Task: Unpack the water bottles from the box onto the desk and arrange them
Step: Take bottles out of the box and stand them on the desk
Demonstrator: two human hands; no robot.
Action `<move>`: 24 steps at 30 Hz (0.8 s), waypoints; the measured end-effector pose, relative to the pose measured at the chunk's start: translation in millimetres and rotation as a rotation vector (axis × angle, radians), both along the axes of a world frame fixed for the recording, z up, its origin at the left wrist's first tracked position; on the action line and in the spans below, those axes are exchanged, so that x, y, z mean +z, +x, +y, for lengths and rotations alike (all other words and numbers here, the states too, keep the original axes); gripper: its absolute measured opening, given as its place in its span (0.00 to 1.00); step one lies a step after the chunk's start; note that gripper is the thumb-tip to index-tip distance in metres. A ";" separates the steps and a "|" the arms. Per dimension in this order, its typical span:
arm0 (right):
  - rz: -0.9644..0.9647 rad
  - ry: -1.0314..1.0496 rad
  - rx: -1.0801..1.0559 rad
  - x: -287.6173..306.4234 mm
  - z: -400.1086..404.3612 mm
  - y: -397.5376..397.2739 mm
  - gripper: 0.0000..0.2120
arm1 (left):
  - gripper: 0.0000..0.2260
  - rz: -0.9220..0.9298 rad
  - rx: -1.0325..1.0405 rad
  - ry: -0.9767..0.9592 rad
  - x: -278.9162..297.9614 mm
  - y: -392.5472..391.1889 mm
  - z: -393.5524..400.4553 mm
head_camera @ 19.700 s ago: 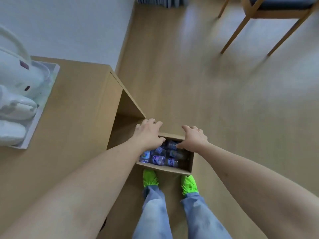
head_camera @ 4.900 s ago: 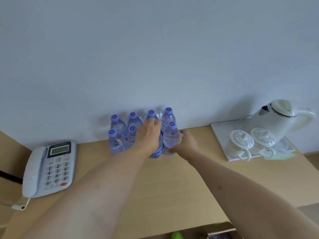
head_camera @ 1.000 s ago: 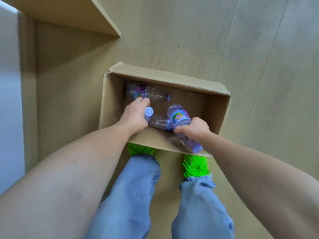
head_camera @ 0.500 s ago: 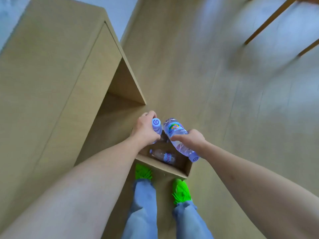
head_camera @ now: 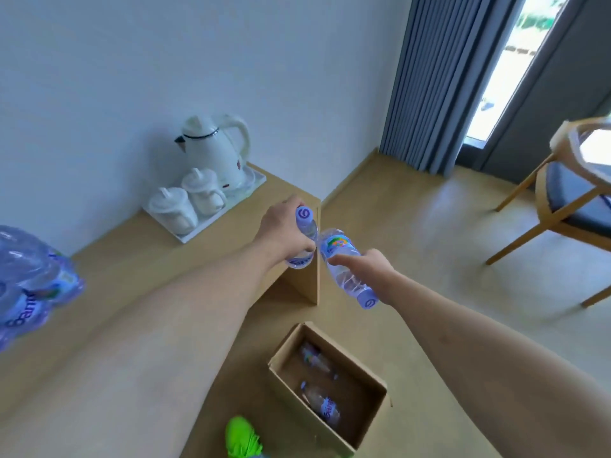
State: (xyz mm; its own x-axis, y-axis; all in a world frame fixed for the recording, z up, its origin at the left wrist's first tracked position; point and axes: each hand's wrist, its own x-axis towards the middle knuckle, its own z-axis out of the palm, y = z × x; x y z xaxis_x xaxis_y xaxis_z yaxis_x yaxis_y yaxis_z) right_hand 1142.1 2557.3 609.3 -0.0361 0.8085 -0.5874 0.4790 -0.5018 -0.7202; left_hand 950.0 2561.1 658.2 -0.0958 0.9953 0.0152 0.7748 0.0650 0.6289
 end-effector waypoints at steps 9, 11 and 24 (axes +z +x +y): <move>-0.066 0.208 0.297 115.1 -31.0 -109.8 0.32 | 0.27 0.041 0.261 0.152 104.7 -122.5 -81.5; -0.060 0.234 0.350 124.7 -42.0 -142.4 0.31 | 0.27 0.044 0.309 0.156 117.1 -155.0 -103.2; -0.324 0.353 0.992 131.9 -156.2 -370.3 0.26 | 0.31 0.145 0.618 0.111 105.9 -364.0 -290.2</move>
State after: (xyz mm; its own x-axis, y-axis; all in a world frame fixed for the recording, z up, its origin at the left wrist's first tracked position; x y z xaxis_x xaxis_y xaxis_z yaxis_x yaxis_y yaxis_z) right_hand 771.8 2401.1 741.3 -0.6482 0.6300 -0.4277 0.7475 0.4194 -0.5151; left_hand 586.0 2270.9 764.1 -0.6405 0.7488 0.1707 0.6929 0.4676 0.5489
